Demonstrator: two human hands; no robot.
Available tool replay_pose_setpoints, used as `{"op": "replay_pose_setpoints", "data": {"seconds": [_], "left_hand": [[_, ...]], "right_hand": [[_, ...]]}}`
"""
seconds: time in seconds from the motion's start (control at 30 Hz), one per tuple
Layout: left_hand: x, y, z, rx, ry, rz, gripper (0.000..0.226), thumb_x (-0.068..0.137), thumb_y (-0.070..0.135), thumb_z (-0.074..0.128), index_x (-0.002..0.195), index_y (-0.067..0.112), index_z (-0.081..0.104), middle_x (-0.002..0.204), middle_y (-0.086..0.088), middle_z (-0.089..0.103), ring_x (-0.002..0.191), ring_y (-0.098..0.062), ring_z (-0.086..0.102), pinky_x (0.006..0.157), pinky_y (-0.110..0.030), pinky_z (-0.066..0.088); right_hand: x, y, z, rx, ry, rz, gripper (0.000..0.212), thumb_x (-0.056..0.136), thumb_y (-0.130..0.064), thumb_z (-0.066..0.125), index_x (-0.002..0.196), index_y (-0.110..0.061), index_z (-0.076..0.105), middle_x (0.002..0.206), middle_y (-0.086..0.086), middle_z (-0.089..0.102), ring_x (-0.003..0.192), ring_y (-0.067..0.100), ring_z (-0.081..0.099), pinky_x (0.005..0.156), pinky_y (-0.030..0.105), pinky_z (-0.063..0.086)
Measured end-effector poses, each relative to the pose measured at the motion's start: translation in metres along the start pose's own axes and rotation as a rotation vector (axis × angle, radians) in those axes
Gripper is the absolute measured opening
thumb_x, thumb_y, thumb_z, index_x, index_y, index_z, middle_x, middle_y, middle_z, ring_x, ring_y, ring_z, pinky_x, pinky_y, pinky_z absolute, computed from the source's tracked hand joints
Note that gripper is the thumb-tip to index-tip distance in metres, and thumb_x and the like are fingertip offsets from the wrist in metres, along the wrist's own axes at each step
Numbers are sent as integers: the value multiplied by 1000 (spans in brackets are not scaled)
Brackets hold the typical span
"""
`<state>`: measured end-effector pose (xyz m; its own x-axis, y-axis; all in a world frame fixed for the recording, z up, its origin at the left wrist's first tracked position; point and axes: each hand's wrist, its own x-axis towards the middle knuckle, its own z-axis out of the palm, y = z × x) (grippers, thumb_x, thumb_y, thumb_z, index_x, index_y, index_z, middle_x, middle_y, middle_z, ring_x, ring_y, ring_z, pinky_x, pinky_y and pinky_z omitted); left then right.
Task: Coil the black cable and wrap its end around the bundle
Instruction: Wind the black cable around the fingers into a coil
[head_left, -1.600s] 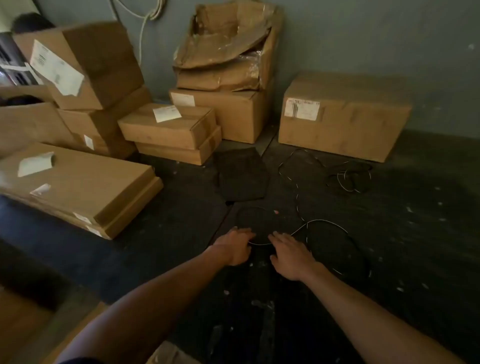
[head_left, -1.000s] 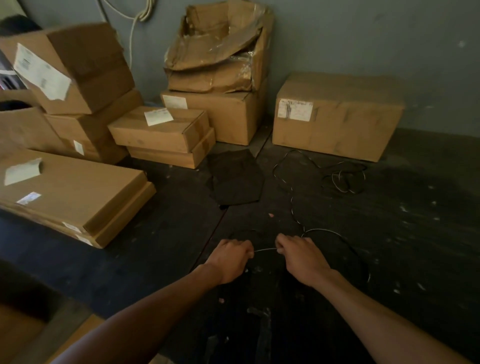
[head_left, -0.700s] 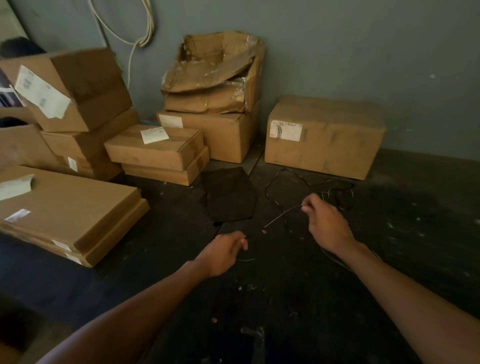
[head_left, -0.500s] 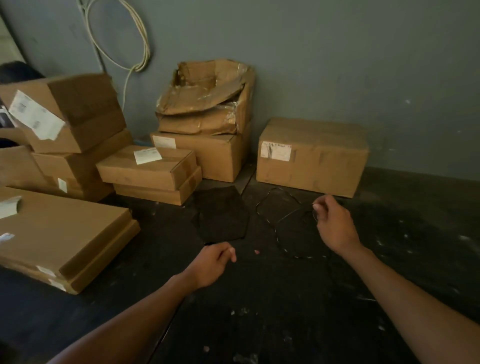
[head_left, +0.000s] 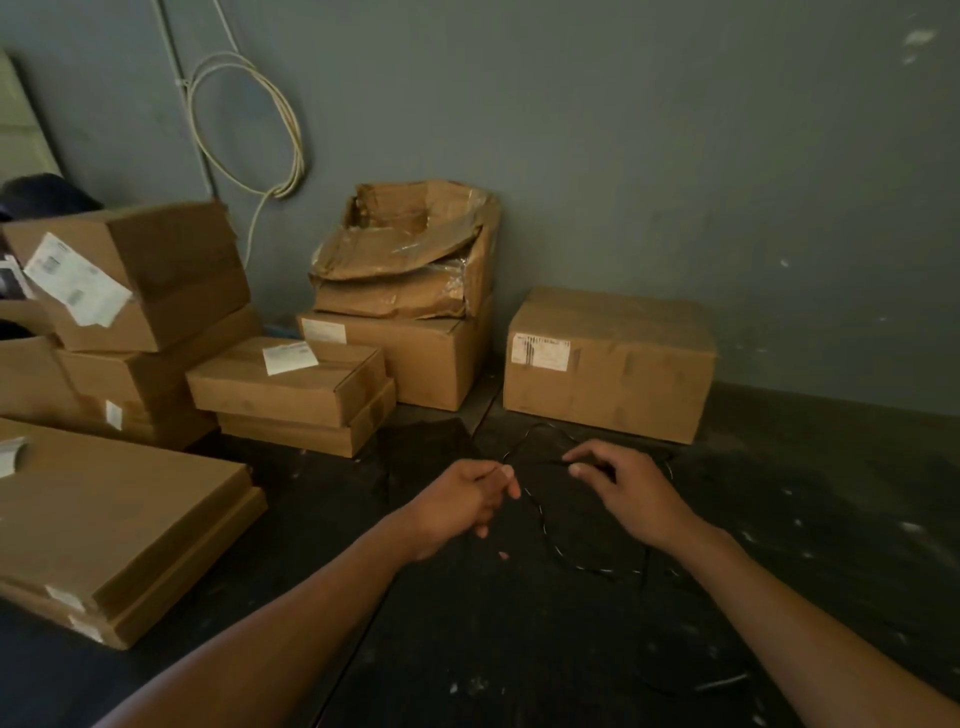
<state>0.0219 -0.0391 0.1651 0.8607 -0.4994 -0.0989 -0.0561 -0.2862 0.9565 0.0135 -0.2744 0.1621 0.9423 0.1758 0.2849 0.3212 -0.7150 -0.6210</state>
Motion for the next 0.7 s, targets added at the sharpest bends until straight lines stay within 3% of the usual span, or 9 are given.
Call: {"op": "replay_pose_setpoints", "data": {"seconds": [0.1, 0.23, 0.3, 0.5, 0.6, 0.7], "left_hand": [[-3, 11, -4, -128, -122, 5, 30, 103, 35, 39, 96, 19, 63, 59, 10, 42, 54, -7, 40, 63, -25, 44], [-7, 23, -2, -309, -181, -4, 28, 101, 34, 44, 93, 19, 67, 63, 6, 43, 58, -10, 42, 72, -29, 45], [-9, 28, 0, -407, -209, 17, 26, 99, 32, 47, 95, 19, 69, 66, 3, 45, 62, -11, 44, 74, -31, 47], [-13, 49, 4, -574, -340, 162, 28, 98, 21, 52, 121, 12, 65, 88, -3, 63, 84, -17, 62, 84, -37, 51], [-12, 64, 8, -630, -327, 186, 32, 96, 24, 54, 122, 11, 67, 85, -4, 67, 86, -19, 67, 83, -36, 54], [-11, 75, 11, -624, -345, 199, 33, 96, 28, 54, 121, 11, 68, 77, -3, 68, 88, -20, 69, 86, -37, 54]], "right_hand": [[6, -2, -19, 15, 131, 5, 13, 95, -26, 58, 97, -39, 59, 90, -17, 62, 86, -4, 58, 70, 15, 41], [14, 3, -40, 91, 268, 59, 7, 97, -24, 56, 97, -27, 62, 80, -7, 60, 71, 7, 56, 59, 20, 39], [16, 6, -44, 78, 297, 72, 7, 97, -22, 56, 98, -25, 63, 83, -6, 61, 75, 9, 57, 61, 23, 40], [16, 4, -38, 64, 281, 105, 8, 98, -24, 54, 96, -29, 60, 86, -11, 59, 79, 5, 56, 64, 22, 41], [12, 1, -29, 94, 241, 107, 9, 98, -25, 53, 95, -29, 62, 81, -11, 60, 75, 4, 57, 65, 23, 42], [5, -2, -18, 128, 209, 109, 13, 98, -28, 54, 95, -24, 65, 85, -2, 66, 79, 11, 62, 73, 34, 52]]}}
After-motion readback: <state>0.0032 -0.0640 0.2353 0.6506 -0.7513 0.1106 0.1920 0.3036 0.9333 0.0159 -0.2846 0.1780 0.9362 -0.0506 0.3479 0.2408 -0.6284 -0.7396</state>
